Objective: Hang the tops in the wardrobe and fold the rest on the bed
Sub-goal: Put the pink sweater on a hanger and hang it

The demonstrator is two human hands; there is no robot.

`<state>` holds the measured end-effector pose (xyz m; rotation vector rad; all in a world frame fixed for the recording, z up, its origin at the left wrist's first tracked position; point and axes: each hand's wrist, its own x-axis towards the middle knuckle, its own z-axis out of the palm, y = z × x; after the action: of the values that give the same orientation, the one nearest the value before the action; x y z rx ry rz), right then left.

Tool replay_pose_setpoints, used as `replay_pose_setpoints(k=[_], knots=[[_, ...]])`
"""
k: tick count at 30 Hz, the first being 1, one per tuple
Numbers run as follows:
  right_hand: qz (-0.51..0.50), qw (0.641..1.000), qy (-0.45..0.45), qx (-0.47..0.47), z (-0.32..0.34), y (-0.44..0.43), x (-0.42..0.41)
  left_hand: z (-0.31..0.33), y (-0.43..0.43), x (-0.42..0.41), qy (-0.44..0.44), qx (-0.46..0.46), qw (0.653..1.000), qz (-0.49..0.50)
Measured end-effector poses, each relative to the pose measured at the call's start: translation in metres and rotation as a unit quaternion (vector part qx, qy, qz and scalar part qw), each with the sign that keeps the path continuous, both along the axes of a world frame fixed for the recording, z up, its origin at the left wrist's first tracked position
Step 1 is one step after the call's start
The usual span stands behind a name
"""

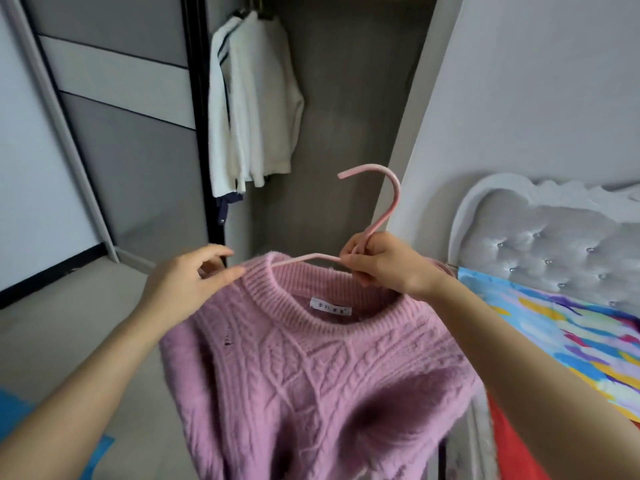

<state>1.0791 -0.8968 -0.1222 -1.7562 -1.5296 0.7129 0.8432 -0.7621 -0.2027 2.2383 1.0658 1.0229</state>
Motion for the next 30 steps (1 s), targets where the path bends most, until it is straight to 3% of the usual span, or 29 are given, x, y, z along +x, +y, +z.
replay_pose_setpoints(k=[3, 10, 15, 23, 30], knots=[[-0.022, 1.0, -0.003, -0.018, -0.007, 0.02, -0.006, -0.007, 0.021, -0.012, 0.0, 0.03, 1.0, 0.004], [-0.063, 0.996, -0.025, -0.05, -0.025, 0.073, -0.005, -0.035, 0.053, -0.025, -0.051, -0.024, 0.998, 0.017], [-0.086, 0.995, -0.013, -0.042, -0.027, 0.125, 0.011, -0.023, 0.09, -0.014, -0.04, -0.053, 0.997, 0.041], [-0.118, 0.981, 0.153, 0.0, -0.011, 0.241, 0.074, 0.025, 0.188, 0.047, -0.056, -0.019, 0.995, 0.074], [-0.132, 0.965, 0.226, -0.03, 0.003, 0.326, 0.145, 0.043, 0.27, 0.11, -0.058, -0.02, 0.995, 0.084]])
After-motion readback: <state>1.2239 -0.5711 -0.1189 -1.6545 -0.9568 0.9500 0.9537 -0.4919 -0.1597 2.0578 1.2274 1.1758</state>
